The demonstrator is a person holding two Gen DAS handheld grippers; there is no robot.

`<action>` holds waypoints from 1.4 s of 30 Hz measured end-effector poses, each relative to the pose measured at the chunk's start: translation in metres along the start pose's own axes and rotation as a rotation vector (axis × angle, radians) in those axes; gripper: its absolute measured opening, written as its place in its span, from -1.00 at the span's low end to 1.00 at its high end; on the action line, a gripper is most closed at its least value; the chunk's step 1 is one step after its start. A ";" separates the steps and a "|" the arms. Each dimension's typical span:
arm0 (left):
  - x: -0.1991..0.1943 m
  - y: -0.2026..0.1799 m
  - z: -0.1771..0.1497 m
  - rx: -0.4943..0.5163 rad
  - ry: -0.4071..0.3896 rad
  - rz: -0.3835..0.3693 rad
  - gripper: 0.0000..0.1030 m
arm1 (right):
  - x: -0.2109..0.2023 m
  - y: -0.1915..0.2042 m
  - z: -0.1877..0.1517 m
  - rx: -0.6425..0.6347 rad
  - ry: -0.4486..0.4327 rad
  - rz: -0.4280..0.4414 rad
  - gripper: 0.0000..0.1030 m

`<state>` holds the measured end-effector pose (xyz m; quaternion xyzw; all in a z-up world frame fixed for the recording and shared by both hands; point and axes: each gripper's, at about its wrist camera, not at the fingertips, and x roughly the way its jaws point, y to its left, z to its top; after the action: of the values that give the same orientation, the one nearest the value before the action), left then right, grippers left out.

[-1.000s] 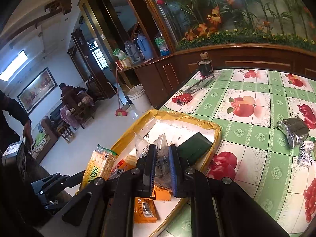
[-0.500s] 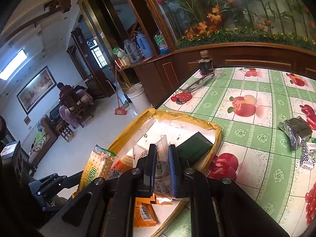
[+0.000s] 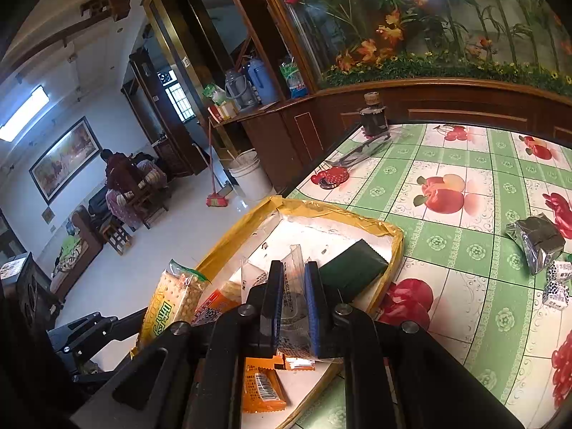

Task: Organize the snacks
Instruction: 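Open both tools to drop the cracker pack and clear bag into the tray, then move both open tools back over the remaining snacks on the table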

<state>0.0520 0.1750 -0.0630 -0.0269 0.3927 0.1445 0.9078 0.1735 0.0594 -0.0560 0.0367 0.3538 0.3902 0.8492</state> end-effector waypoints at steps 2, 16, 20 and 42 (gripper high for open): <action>-0.001 -0.002 -0.001 0.004 -0.002 0.004 -0.12 | 0.001 0.000 0.000 0.001 0.001 -0.001 -0.77; 0.003 -0.004 -0.001 -0.022 0.035 0.017 0.02 | 0.001 -0.008 -0.002 0.054 0.004 0.002 -0.59; -0.002 -0.002 0.000 -0.042 0.020 0.027 0.53 | -0.005 -0.008 0.000 0.050 -0.010 -0.001 -0.36; -0.042 -0.011 0.006 -0.068 -0.068 0.073 0.62 | -0.080 -0.014 -0.005 0.078 -0.120 -0.079 0.46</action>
<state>0.0320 0.1551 -0.0295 -0.0384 0.3571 0.1916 0.9134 0.1434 -0.0069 -0.0191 0.0791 0.3183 0.3392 0.8817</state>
